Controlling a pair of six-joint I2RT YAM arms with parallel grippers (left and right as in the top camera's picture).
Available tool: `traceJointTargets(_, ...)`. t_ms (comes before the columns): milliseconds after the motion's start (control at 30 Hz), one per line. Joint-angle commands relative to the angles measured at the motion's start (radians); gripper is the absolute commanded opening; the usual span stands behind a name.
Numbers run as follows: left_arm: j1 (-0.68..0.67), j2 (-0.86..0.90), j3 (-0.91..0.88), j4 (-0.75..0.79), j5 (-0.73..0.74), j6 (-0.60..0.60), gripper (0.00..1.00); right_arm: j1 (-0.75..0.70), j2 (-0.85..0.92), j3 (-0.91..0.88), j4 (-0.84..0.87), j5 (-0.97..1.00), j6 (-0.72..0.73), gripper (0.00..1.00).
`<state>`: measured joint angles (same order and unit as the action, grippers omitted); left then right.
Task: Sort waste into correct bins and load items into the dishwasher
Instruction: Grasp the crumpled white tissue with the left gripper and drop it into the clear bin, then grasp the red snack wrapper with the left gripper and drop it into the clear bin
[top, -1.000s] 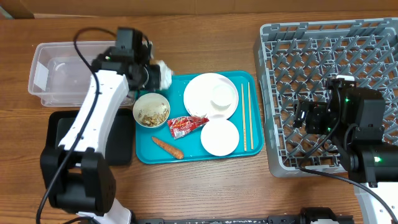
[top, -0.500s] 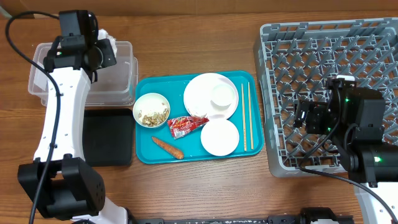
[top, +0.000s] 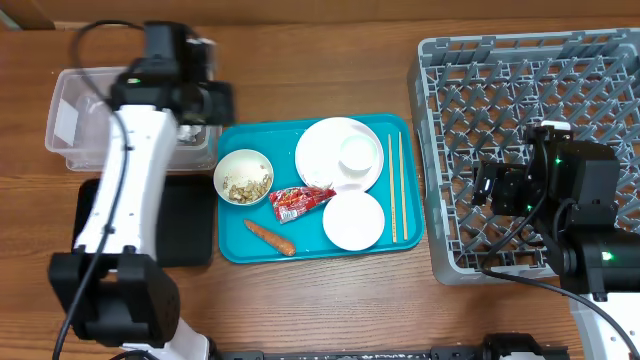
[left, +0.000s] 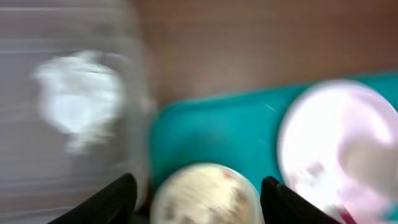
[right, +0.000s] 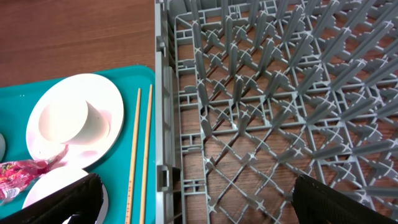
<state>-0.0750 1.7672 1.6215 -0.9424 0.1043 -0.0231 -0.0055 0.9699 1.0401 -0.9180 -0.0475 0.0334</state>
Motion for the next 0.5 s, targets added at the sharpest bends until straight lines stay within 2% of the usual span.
traceJointTargets(0, -0.163, -0.026, 0.017, -0.082, 0.098, 0.191, 0.69, -0.002, -0.005, 0.027, 0.003, 0.006, 0.004, 1.00)
traceJointTargets(167, -0.341, -0.013, -0.037, -0.105, 0.095, 0.235, 0.85, -0.002, -0.005, 0.027, 0.003, 0.006, 0.004, 1.00)
traceJointTargets(267, -0.397, -0.002, -0.132, -0.044, 0.051, 0.237, 0.84, -0.002, -0.005, 0.027, 0.003, 0.006, 0.004, 1.00)
traceJointTargets(333, -0.405, -0.001, -0.188, -0.003, 0.024, 0.237, 0.81, -0.002, -0.005, 0.027, 0.003, 0.006, 0.004, 1.00)
traceJointTargets(467, -0.408, 0.000, -0.237, 0.018, 0.018, 0.237, 0.82, -0.002, -0.005, 0.027, 0.003, 0.006, 0.004, 1.00)
